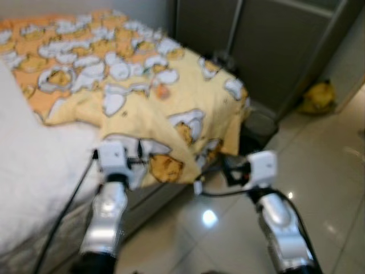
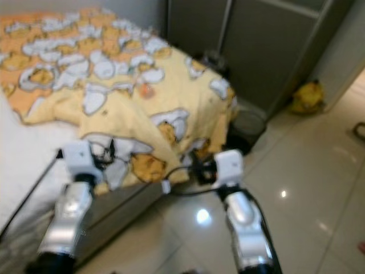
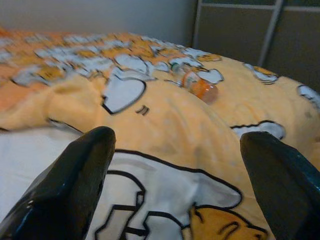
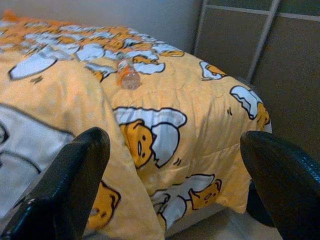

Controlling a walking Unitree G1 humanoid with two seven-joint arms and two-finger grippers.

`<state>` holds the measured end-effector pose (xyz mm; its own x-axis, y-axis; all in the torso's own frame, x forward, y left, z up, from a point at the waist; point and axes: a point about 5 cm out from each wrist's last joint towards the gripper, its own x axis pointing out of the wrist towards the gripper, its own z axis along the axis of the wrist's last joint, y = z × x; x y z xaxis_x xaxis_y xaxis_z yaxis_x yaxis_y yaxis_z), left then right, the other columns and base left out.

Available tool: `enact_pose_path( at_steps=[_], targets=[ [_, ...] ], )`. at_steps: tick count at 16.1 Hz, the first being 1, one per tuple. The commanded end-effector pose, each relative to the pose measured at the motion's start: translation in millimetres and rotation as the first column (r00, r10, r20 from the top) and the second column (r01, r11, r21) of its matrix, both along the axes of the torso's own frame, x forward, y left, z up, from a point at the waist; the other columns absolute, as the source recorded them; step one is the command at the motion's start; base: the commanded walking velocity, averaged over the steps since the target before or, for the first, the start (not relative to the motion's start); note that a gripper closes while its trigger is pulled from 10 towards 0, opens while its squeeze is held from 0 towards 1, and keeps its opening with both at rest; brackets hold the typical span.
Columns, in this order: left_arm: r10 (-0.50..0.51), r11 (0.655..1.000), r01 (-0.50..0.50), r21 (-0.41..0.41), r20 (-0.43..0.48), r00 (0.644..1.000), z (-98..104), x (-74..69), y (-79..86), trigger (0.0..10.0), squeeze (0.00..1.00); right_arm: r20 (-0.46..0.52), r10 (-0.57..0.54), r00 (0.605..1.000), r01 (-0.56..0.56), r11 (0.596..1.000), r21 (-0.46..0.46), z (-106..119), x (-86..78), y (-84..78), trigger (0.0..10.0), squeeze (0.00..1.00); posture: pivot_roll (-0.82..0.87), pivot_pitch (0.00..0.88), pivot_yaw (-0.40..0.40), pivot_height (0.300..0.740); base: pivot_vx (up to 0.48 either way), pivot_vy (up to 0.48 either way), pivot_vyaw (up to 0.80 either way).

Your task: Clean up the room

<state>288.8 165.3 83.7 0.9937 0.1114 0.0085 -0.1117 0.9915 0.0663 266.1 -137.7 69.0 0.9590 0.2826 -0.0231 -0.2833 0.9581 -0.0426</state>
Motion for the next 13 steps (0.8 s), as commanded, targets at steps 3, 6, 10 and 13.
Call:
enact_pose_path(
  at_steps=[3,6,10,13],
  targets=[
    [-0.017,1.000,0.017,0.014,-0.014,1.000,3.7,8.1,-9.0,10.0,0.00,-0.010,-0.005,1.000,0.005,1.000,-0.014,-0.2,4.3,-3.4,10.0,0.00,0.02,0.000,-0.026,0.732,0.131,-0.089,0.68],
    [0.020,0.999,-0.022,-0.042,-0.046,0.999,-2.8,8.4,-5.7,10.0,0.00,-0.024,0.004,1.000,-0.004,1.000,-0.011,-4.0,1.6,-2.4,10.0,0.00,0.01,0.000,-0.026,0.732,0.404,-0.255,0.55],
    [0.035,0.998,-0.037,-0.054,-0.045,0.998,-2.8,8.2,-9.1,10.0,0.00,-0.035,0.018,0.999,-0.019,1.000,-0.013,-7.1,2.8,-2.3,10.0,0.00,0.01,0.000,-0.028,0.732,0.424,-0.062,0.50],
    [0.030,0.998,-0.033,-0.047,-0.055,0.998,-4.9,7.9,-11.2,10.0,0.00,-0.051,0.016,0.999,-0.017,1.000,-0.015,-9.5,3.7,-3.8,10.0,0.00,0.01,0.000,-0.031,0.736,0.431,0.000,0.32]
  ],
)
